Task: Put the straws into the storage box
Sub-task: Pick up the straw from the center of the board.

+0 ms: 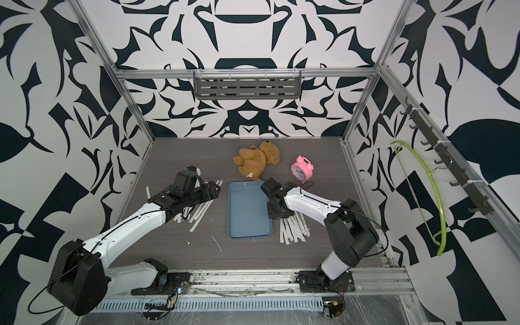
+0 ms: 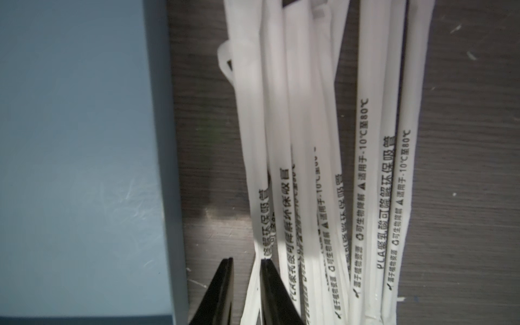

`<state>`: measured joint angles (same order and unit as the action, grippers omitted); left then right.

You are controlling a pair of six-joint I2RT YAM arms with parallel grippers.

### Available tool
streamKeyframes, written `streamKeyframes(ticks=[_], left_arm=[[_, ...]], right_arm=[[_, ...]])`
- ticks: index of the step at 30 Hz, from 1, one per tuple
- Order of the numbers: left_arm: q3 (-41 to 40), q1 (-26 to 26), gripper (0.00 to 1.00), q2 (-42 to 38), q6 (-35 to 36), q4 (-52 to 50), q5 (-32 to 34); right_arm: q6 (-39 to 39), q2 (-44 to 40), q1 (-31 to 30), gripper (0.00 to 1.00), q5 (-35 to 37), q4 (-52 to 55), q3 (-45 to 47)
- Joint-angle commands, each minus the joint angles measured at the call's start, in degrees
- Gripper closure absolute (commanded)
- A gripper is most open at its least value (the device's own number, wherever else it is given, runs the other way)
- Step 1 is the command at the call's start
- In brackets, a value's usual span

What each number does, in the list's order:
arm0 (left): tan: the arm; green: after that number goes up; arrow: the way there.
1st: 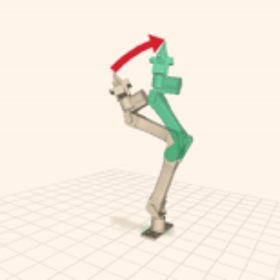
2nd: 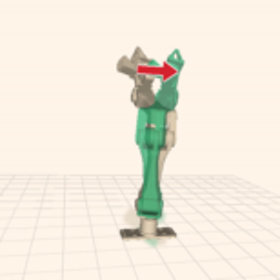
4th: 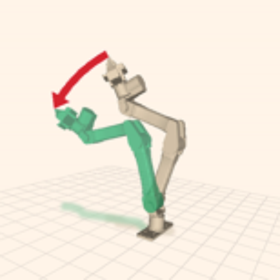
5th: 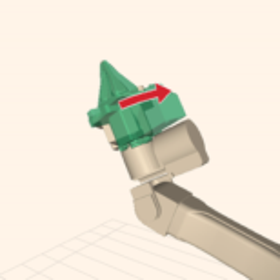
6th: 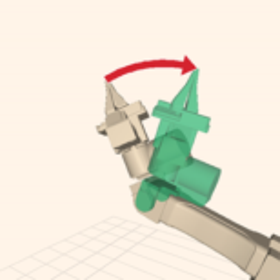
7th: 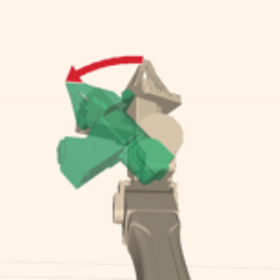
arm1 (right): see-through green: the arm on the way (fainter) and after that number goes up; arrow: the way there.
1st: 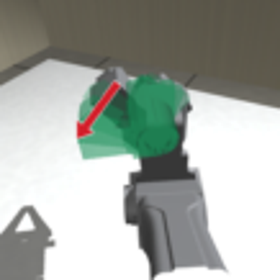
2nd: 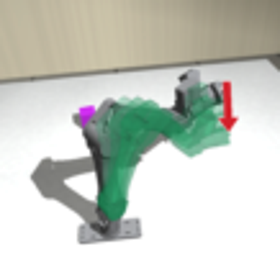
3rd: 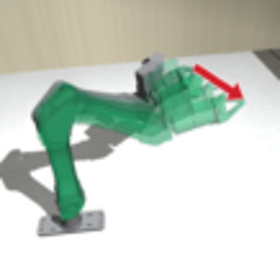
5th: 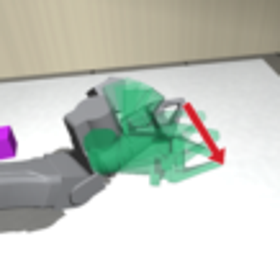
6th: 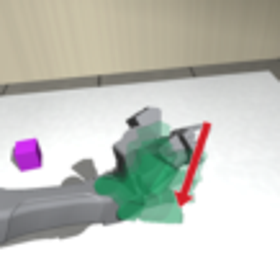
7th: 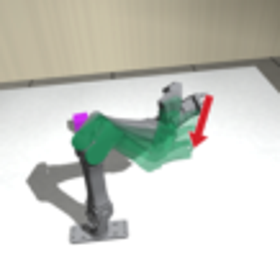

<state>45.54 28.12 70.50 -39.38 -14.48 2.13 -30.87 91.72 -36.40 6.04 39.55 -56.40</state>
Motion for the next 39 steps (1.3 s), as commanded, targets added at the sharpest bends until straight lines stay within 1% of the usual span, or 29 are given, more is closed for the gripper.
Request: streamKeyframes(ticks=[1,5,12,18,21,27,32,33,39], left_arm=[[0.60,0.22,0.08,0.16,-0.35,0.94,-0.99],[0.02,0.49,0.08,-0.18,-0.74,1.03,-0.59],[0.50,1.05,0.07,-0.07,-0.75,0.68,-0.38],[1.04,1.62,0.07,1.11,-0.85,0.76,-0.38],[0.96,2.02,0.07,1.57,-1.02,0.86,-0.29],[0.80,2.29,0.06,1.31,-1.17,0.83,0.23],[0.96,2.32,0.06,0.72,-0.73,-0.22,1.00],[0.96,2.29,0.06,0.54,-0.55,-0.41,1.33],[0.97,2.25,0.06,0.36,-0.07,-0.81,1.56]], right_arm=[[0.86,-0.24,0.22,0.76,1.30,-0.76,-0.60],[0.73,1.08,0.36,0.75,1.57,-1.26,-0.13],[1.65,2.05,0.43,0.78,3.77,-1.92,0.06],[2.22,2.58,0.40,0.81,4.04,-2.54,0.92],[2.65,2.42,0.45,0.82,6.08,-2.37,1.12],[2.84,1.50,0.35,0.87,6.03,-1.89,1.21],[3.00,0.18,0.40,0.90,5.12,-0.16,0.44],[3.16,-0.25,0.46,0.90,2.51,0.06,0.43],[4.58,-3.48,1.00,0.91,-2.89,2.57,-0.94]])
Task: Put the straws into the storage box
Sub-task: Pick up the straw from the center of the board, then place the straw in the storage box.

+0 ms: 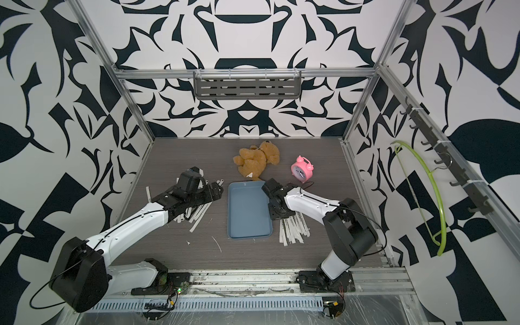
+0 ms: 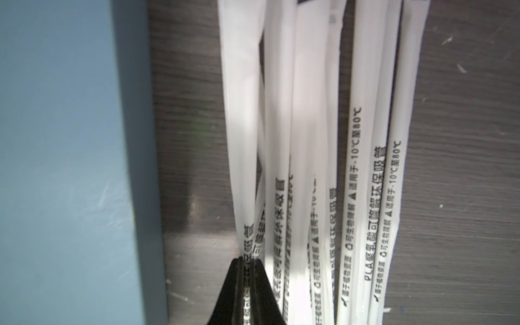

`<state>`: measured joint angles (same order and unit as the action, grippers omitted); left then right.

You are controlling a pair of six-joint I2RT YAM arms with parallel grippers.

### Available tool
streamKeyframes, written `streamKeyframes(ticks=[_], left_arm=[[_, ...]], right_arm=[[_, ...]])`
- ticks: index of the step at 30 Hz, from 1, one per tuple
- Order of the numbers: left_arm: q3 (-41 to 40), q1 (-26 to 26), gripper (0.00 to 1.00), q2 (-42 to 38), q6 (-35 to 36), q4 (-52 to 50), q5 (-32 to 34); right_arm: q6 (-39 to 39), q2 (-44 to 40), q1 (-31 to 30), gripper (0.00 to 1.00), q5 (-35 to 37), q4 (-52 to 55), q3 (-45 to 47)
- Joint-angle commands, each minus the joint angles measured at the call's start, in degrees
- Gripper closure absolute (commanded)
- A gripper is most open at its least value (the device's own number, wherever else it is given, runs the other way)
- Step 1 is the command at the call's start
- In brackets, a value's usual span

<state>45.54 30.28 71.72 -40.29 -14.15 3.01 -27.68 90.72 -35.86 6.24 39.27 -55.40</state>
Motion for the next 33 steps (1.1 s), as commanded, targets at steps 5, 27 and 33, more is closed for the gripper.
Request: streamKeyframes(ticks=[5,27,33], left_arm=[[0.61,0.12,0.06,-0.55,0.59,0.03,-0.12],[-4.63,6.83,0.23,7.33,-7.05,10.51,-4.48],[-5.32,6.76,0.23,7.84,-5.77,10.27,-4.38]], right_arm=[[1.45,-5.00,1.63,0.92,-6.83,4.08,-2.34],[-19.11,6.21,-12.35,0.95,-6.73,-13.09,-14.91],[-18.22,12.94,-12.70,0.95,-7.42,-14.92,-18.09]])
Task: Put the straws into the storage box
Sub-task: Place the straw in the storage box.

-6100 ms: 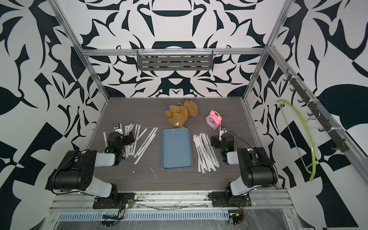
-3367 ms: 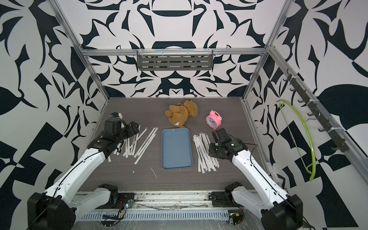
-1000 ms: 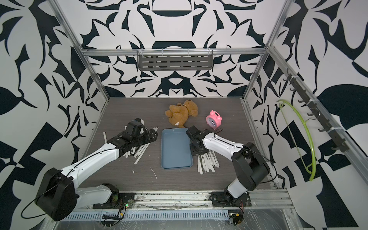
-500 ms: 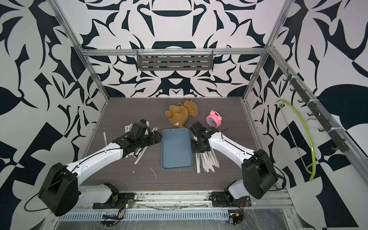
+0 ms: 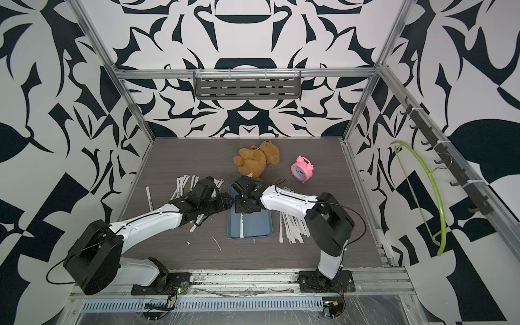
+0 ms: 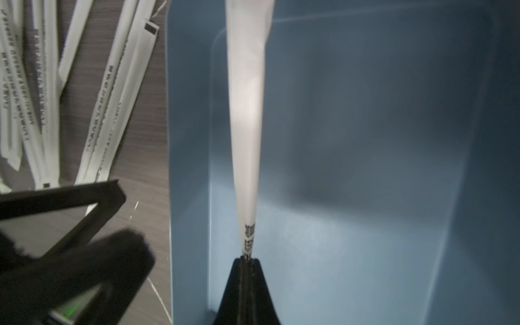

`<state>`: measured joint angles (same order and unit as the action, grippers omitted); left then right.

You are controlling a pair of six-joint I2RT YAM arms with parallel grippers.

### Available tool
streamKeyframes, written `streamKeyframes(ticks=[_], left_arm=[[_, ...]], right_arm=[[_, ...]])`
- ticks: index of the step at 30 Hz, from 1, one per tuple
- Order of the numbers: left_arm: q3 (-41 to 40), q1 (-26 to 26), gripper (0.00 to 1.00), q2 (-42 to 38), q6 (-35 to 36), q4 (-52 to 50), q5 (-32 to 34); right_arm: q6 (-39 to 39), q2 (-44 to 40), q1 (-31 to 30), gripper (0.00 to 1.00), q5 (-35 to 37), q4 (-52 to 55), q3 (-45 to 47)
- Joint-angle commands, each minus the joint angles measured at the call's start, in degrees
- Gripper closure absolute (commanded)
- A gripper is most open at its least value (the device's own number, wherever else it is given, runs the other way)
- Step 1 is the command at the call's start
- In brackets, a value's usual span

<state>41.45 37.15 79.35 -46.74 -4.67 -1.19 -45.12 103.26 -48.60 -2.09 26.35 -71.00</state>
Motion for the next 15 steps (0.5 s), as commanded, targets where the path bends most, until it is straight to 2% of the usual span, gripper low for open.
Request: streamKeyframes(ticks=[1,15], left_arm=[[-1.33,-0.14,0.24,0.04,0.73,0.80,0.00],[-3.48,-0.18,0.28,-0.42,0.29,1.84,1.45]], right_arm=[[-0.57,1.22,0.05,0.96,0.65,-2.05,-2.80],[0.65,6.92,0.11,0.96,-3.02,-4.11,-2.51]])
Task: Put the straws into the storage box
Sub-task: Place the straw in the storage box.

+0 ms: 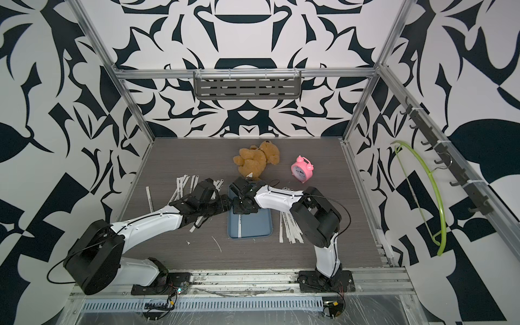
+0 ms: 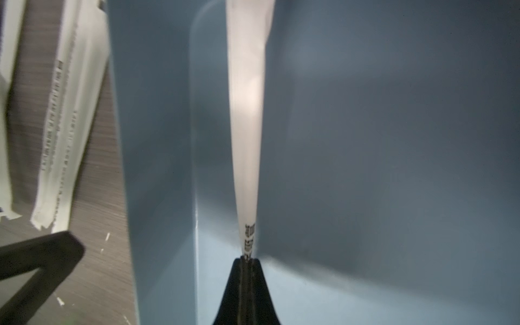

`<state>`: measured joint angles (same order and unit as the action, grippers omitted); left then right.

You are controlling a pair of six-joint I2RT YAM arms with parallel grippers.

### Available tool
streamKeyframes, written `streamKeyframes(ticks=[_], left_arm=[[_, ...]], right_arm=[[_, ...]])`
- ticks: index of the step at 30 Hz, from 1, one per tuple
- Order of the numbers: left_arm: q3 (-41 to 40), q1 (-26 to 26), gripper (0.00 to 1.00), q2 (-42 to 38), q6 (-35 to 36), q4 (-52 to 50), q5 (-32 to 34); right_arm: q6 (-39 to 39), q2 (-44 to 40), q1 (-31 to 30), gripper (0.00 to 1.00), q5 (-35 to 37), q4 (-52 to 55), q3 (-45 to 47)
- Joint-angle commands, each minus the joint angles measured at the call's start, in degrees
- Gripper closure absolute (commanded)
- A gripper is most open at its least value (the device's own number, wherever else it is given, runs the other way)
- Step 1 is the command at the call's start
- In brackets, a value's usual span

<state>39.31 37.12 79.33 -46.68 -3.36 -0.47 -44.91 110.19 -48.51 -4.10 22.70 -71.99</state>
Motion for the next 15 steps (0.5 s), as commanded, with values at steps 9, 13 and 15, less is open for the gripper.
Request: streamKeyframes(ticks=[9,13,15], left_arm=[[-1.86,-0.19,0.47,3.04,-0.08,4.42,-1.09],[-2.47,-0.21,0.51,3.62,-0.43,5.45,-1.29],[-2.65,-0.20,0.52,3.73,-0.39,5.47,-1.31]], right_arm=[[-4.60,3.67,-1.04,0.96,-2.71,-0.65,-4.28],[-6.52,4.91,-2.26,0.96,-2.63,0.10,-5.77],[-7.28,5.57,-2.26,0.96,-2.48,0.18,-5.88]])
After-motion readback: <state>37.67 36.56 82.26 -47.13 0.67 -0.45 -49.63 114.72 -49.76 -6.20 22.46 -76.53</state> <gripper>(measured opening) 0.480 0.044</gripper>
